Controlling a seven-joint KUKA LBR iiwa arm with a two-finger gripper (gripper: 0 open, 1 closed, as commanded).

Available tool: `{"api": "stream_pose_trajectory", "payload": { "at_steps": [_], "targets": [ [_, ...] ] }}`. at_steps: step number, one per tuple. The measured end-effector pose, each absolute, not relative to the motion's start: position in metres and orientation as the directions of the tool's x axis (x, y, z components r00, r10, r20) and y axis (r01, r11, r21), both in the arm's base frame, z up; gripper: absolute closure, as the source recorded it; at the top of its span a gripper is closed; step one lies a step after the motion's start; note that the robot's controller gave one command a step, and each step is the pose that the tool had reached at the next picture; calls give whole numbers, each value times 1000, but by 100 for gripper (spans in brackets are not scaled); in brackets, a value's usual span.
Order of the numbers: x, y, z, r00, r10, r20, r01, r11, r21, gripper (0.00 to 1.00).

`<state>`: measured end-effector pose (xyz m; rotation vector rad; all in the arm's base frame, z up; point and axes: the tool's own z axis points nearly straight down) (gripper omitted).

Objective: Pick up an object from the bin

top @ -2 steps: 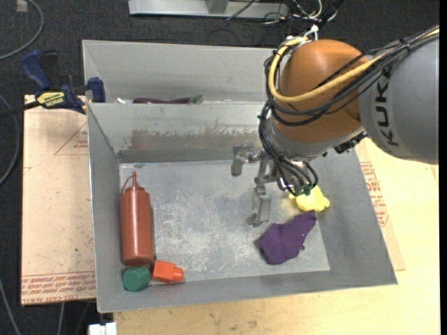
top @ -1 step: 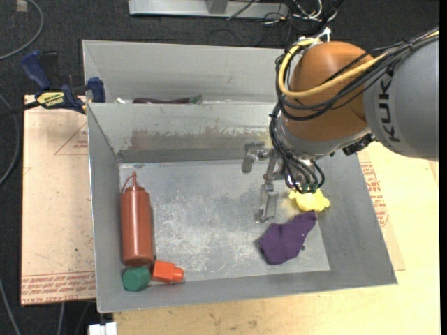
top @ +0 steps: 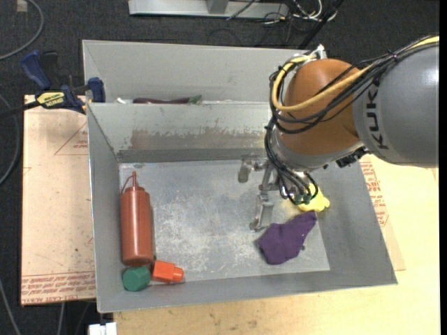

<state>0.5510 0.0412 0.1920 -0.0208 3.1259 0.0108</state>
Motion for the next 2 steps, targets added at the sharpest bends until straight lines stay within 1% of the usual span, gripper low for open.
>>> {"api": "stream_pose_trajectory", "payload": {
  "at_steps": [1,2],
  "targets": [
    [537,-6,215,-987,-161,-13,-161,987,5,0],
    [528,-36,211,-991,-133,-33,-133,991,-4,0]
  ]
}}
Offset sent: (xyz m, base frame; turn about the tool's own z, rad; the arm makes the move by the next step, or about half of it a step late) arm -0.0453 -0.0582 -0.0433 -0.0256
